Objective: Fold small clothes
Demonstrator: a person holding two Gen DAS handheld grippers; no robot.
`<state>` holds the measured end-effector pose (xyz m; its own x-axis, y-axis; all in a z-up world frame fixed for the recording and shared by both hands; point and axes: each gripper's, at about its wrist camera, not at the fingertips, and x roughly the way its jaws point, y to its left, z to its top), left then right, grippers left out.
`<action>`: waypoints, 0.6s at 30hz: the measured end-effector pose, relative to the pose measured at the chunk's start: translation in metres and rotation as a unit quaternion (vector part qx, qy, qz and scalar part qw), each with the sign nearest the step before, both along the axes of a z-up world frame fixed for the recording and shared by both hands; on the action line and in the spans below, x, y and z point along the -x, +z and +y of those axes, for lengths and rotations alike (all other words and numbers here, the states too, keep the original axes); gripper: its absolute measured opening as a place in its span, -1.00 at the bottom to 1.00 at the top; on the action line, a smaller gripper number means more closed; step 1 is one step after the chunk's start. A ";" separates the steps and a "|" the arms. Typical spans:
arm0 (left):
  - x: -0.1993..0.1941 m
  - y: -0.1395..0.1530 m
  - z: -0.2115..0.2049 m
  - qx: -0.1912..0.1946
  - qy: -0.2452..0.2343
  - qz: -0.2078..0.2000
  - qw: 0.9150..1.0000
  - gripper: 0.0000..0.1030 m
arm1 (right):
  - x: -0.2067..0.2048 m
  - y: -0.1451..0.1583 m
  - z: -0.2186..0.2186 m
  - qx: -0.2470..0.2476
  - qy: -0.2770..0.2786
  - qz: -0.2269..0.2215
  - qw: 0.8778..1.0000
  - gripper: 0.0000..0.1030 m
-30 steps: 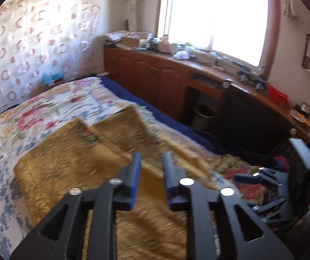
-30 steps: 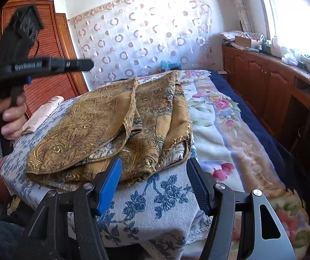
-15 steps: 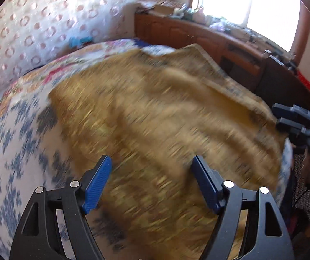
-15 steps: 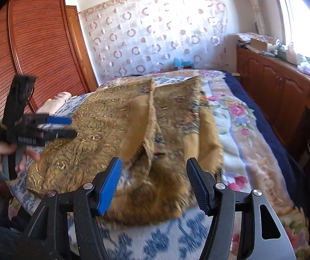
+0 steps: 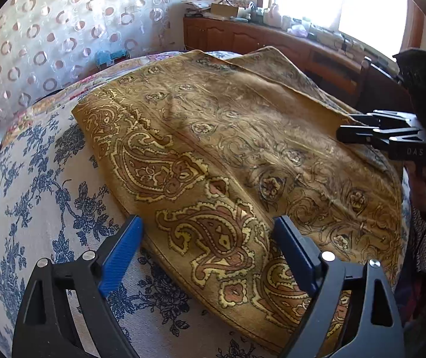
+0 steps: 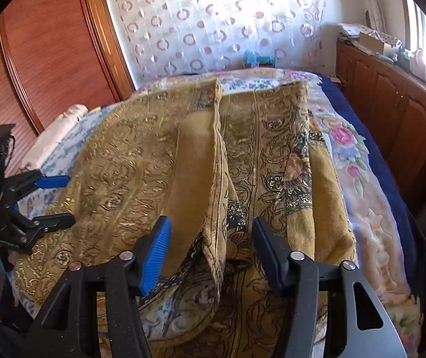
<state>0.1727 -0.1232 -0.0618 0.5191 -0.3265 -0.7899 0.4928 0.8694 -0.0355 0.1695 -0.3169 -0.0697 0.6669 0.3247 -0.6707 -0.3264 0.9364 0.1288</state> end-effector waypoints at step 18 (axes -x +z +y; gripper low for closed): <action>-0.002 0.000 0.000 -0.007 0.004 -0.002 1.000 0.77 | -0.004 0.002 0.015 0.006 0.014 0.008 1.000 -0.71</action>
